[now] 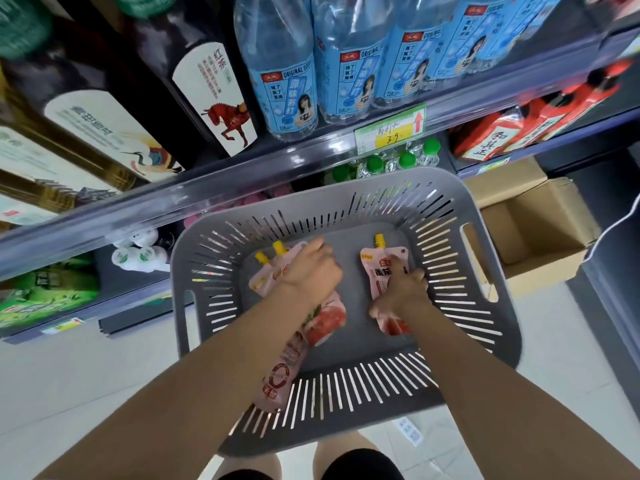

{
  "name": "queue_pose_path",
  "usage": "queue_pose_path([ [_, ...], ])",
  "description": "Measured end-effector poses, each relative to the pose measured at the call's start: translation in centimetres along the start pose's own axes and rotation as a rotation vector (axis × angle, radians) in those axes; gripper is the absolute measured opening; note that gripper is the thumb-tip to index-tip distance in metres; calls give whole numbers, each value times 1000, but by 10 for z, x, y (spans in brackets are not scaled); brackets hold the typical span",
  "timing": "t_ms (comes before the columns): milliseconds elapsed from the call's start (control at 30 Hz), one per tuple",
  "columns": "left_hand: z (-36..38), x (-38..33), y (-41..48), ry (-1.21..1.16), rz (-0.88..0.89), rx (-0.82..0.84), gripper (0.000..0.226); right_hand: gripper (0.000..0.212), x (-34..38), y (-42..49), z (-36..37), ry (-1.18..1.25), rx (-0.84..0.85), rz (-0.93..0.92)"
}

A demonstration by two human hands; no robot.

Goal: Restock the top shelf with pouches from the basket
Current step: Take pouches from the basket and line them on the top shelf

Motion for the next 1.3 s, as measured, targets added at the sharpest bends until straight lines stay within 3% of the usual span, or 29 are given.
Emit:
queue_pose_path([
  [67,10,5,-2,-254,-170,-139,42,113,0,1,1,34,-15,-2],
  [133,24,7,-13,-618,-501,-177,51,114,1,2,3,74,-23,-2],
  [233,47,-9,-24,-1062,-855,48,75,116,4,1,7,68,-43,-18],
  [433,49,-19,-5,-1280,-1016,267,102,116,6,4,8,40,-59,-16],
  [533,50,-24,2,-1327,-1004,410,120,117,5,7,12,51,-63,-24],
  [600,55,-24,6,-1287,-928,420,123,117,3,9,11,49,-50,-41],
  [767,67,-13,7,-1139,-471,386,111,107,1,8,-2,-95,-49,-128],
  [833,62,-12,5,-1068,-373,375,104,106,-1,8,-3,-59,-58,-135],
  [933,46,-19,0,-1053,-486,328,109,106,-1,8,-1,-54,-68,-134],
  [1033,31,-40,1,-1025,-642,403,116,105,2,7,-1,-87,-111,-135],
  [1167,26,-70,15,-842,-638,551,143,104,7,9,-3,-111,-150,-122],
  [1300,28,-76,26,-740,-577,511,149,98,5,8,-3,-119,-167,-109],
])
Point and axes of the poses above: each hand's wrist, its own y-axis towards the middle knuckle, its own z-axis out of the palm, x = y × z, the point moved 5 cm from there along y, towards the middle knuckle, and after that the axes turned 13 degrees about y, right-handed, at the moved point
